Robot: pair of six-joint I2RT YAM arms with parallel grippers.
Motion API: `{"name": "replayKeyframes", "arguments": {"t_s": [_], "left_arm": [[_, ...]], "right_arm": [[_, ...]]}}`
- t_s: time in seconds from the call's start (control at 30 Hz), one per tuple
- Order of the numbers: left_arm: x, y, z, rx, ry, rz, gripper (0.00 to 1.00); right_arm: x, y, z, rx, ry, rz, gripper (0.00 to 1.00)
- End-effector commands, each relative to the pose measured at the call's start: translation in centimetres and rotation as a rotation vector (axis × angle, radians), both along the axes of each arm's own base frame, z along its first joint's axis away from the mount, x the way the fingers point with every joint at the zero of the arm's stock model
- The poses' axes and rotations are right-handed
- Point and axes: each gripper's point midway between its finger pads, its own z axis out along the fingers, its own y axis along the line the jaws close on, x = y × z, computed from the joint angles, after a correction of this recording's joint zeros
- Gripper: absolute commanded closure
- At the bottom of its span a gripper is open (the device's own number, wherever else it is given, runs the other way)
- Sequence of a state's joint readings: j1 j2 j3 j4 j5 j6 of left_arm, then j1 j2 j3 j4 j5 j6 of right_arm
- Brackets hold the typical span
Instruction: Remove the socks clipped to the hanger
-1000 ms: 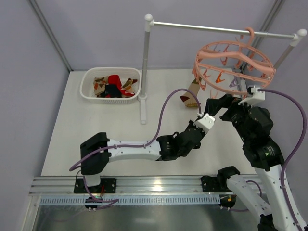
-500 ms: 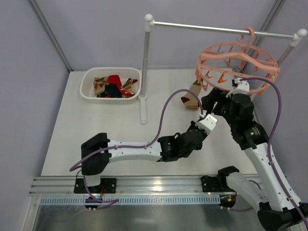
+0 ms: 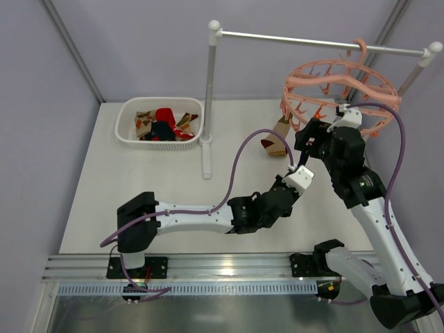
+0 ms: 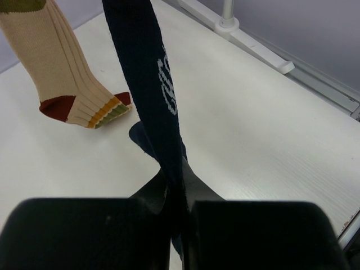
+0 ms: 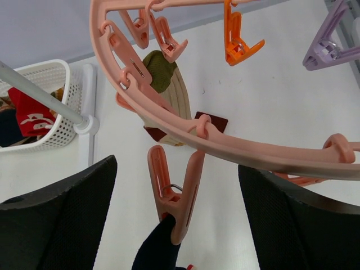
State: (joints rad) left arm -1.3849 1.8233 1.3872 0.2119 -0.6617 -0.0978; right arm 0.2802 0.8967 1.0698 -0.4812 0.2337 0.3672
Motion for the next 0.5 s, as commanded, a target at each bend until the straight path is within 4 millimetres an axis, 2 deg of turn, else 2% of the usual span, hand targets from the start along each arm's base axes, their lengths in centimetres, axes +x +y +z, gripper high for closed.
{"name": "replayKeyframes", "arguments": {"t_s": [0.0,0.07,0.13,0.27,0.3,0.37,0.4,0.43,0.47], "left_arm": [[-0.8,-0.7,1.9,-0.065,0.001,-0.02,1.0],[-0.8,-0.7,1.8,-0.066,0.004,-0.021,1.0],[-0.9,-0.7,1.8,-0.067,0.005,-0.022,1.0],[-1.1,-0.6,1.9,-0.073,0.008,-0.029,1.0],[-1.0,-0.6,1.8,-0.07,0.008,-0.028,1.0],[-1.1,-0.6,1.7,-0.067,0.008,-0.029,1.0],[-1.1,-0.6,1.5,-0.064,0.009,-0.028,1.0],[-1.1,-0.7,1.5,-0.064,0.009,-0.028,1.0],[-1.0,-0.6,1.4,-0.061,0.009,-0.026,1.0]], "right_arm": [[0.6,-0.6,2.7,-0.006,-0.08,-0.039,0.18],[0.7,-0.7,2.7,-0.012,-0.081,-0.042,0.25],[1.1,-0.7,2.6,-0.019,-0.074,-0.049,0.27],[1.7,-0.9,2.3,-0.03,-0.067,-0.062,0.47],[1.7,-0.9,2.3,-0.03,-0.068,-0.067,0.62],[1.8,-1.0,2.4,-0.03,-0.075,-0.073,0.77],[1.8,-1.1,2.4,-0.029,-0.075,-0.075,0.91],[1.8,-1.1,2.5,-0.028,-0.08,-0.078,0.96],[1.8,-1.2,2.7,-0.028,-0.088,-0.082,0.96]]}}
